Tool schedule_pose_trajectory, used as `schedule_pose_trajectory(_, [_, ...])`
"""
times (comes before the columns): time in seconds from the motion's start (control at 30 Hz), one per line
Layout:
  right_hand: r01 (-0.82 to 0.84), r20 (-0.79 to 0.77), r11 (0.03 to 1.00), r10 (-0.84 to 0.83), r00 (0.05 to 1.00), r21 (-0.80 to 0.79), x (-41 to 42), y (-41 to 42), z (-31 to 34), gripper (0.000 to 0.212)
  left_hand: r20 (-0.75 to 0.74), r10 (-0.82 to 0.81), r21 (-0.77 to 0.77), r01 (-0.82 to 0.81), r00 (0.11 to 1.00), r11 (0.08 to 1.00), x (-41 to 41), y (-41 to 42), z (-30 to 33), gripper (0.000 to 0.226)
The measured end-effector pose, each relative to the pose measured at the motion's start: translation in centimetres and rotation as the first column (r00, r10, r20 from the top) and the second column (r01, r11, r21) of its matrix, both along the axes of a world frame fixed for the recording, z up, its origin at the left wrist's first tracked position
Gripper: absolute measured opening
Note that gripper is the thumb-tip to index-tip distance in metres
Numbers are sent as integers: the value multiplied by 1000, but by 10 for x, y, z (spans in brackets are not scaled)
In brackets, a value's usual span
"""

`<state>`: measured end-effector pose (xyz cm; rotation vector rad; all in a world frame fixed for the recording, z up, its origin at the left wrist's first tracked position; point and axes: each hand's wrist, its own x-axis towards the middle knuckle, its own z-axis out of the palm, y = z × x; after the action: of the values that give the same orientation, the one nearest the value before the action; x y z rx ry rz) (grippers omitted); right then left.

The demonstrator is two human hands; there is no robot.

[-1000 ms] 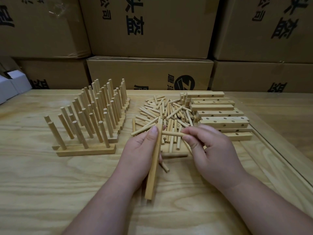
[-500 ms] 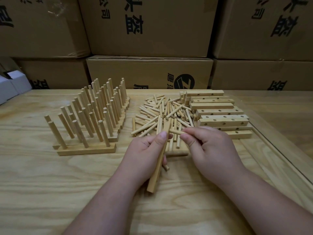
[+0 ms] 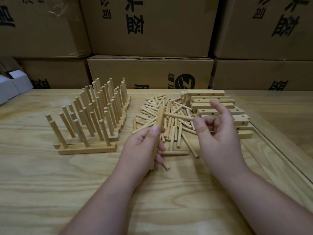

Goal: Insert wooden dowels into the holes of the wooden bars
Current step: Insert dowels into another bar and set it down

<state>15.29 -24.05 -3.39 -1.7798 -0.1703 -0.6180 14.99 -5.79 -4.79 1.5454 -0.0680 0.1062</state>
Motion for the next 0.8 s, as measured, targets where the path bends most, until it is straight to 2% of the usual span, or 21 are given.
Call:
schedule_pose_trajectory(0.03, [8,-11,998,-9,1000,-57,1,-2,-2,38,-24,28,-70,-29,999,997,2,1,0,38])
schedule_pose_trajectory(0.07, [18,-40,983,-26,999,-184,3,-4,-5,30,-48,53,-148,-59,997,987,4,3,1,41])
schedule_pose_trajectory(0.13, [-27,-119,868,-37,992,-496,4,-7,-11,19,-80,91,-266,-109,993,958,7,5,2,43])
schedule_pose_trajectory(0.17, [-72,-156,796,-28,987,-601,4,-6,-14,17,-87,101,-298,-123,991,947,8,5,2,43])
schedule_pose_trajectory(0.23, [-130,-200,688,-22,980,-714,4,-4,-17,19,-88,103,-323,-126,991,938,8,5,1,41])
schedule_pose_trajectory(0.3, [-128,-208,628,-56,976,-768,4,-2,-18,19,-87,92,-319,-115,992,941,8,6,0,41])
schedule_pose_trajectory(0.43, [-90,-175,609,-83,981,-788,3,-1,-16,9,-71,91,-309,-109,993,945,8,6,-1,42])
schedule_pose_trajectory(0.53, [-3,-33,736,-26,999,-676,1,-1,-12,3,-67,89,-292,-105,994,951,8,5,0,42])
schedule_pose_trajectory(0.6, [32,74,820,13,997,-572,-2,0,-8,10,-60,82,-239,-94,995,966,7,4,-1,40])
schedule_pose_trajectory(0.7, [18,149,843,74,986,-537,-4,1,-9,12,-49,60,-127,-66,997,990,5,3,-1,36])
schedule_pose_trajectory(0.8, [29,207,855,92,974,-518,-2,1,-10,10,-39,49,-96,-53,998,994,5,3,-1,35])
